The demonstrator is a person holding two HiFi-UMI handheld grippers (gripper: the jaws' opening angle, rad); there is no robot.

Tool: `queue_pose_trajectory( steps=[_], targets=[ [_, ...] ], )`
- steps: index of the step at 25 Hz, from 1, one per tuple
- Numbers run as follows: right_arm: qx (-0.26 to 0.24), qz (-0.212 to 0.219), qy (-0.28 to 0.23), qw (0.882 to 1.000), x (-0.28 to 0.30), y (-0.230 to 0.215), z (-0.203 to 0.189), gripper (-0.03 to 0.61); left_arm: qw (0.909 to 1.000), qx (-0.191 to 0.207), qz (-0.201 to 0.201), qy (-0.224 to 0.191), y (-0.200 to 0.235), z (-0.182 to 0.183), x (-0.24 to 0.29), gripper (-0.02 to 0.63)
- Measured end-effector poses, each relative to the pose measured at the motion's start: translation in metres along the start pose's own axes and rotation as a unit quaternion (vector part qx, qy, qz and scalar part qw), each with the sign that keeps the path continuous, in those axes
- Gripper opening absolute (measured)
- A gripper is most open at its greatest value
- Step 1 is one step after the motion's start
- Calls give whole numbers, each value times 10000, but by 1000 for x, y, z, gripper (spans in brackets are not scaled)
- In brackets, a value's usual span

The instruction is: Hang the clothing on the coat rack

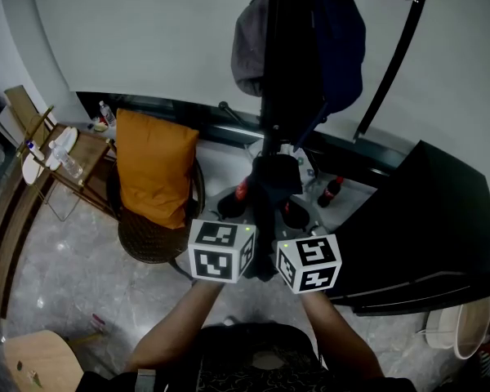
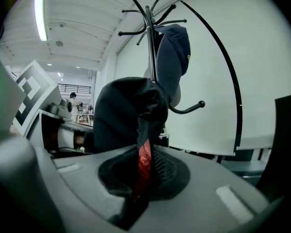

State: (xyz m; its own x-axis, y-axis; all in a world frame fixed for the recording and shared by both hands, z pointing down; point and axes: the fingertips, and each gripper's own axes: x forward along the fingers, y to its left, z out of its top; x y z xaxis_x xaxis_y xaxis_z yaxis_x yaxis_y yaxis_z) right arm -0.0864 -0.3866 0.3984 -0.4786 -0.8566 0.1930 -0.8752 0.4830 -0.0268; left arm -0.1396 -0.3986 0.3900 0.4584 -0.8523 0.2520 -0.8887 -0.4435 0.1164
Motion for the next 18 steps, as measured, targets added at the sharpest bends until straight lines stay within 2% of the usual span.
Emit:
queue_pose_trajectory(
  steps=[18],
  targets=[
    [-81, 193, 254, 9995, 0, 6, -19, 21, 9997, -134, 125, 185, -2, -23, 1, 35]
  ],
)
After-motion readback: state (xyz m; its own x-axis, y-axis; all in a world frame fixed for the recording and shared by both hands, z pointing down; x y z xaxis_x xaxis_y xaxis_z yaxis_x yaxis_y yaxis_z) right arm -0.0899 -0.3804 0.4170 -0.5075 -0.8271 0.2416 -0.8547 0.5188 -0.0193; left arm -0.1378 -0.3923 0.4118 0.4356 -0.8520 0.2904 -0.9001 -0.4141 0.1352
